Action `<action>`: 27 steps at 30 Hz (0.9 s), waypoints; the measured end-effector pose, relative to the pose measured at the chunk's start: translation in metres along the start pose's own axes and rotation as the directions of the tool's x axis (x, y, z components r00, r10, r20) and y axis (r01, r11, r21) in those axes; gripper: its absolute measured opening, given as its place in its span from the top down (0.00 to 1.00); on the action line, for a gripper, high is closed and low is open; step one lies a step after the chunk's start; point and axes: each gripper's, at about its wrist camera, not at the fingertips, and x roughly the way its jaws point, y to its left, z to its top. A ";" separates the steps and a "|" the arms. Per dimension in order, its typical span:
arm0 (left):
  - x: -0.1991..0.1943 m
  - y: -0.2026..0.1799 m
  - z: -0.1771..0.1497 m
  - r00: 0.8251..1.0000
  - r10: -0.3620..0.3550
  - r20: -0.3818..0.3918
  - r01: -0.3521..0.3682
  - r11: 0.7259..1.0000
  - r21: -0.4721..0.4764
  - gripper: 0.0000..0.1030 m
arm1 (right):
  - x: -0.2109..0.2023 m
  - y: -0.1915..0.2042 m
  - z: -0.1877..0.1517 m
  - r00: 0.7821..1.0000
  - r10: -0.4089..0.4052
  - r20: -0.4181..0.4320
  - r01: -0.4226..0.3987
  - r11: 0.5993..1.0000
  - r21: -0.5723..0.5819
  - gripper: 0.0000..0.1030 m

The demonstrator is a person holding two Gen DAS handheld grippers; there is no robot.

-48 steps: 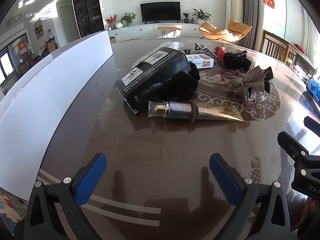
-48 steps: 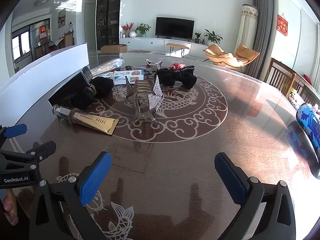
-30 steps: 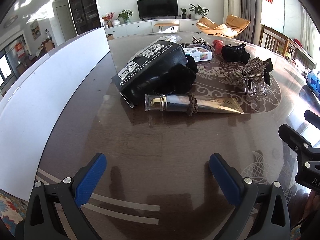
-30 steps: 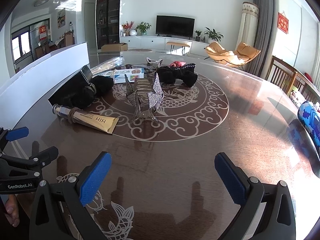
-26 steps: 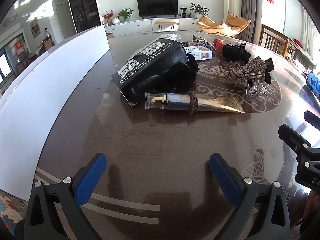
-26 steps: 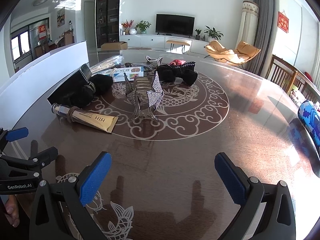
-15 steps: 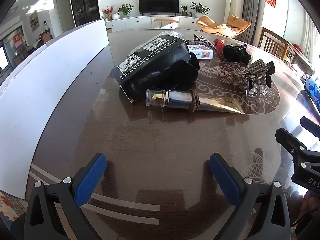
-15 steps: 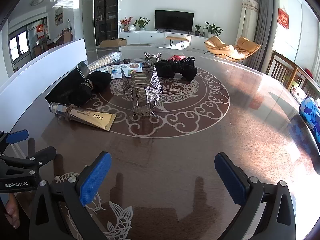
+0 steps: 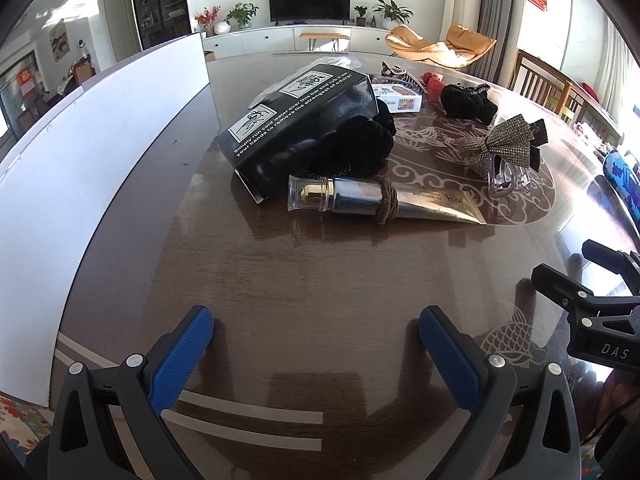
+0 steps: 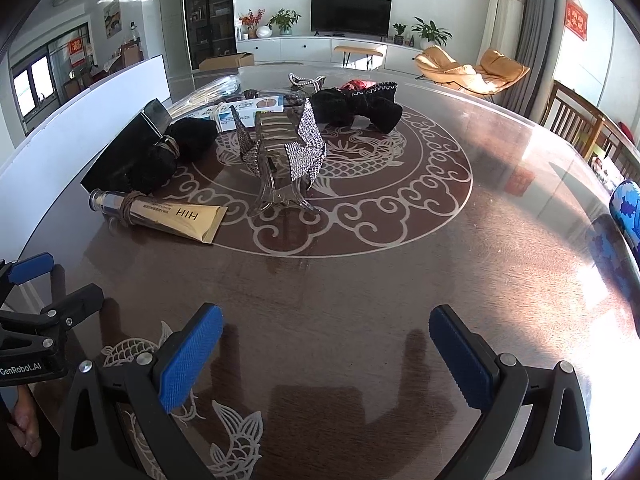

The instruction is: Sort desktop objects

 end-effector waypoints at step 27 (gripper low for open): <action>0.023 0.001 0.034 0.997 -0.027 -0.070 0.031 0.998 0.059 0.00 | 0.065 0.013 0.074 0.995 0.093 -0.048 -0.097 0.992 -0.084 0.00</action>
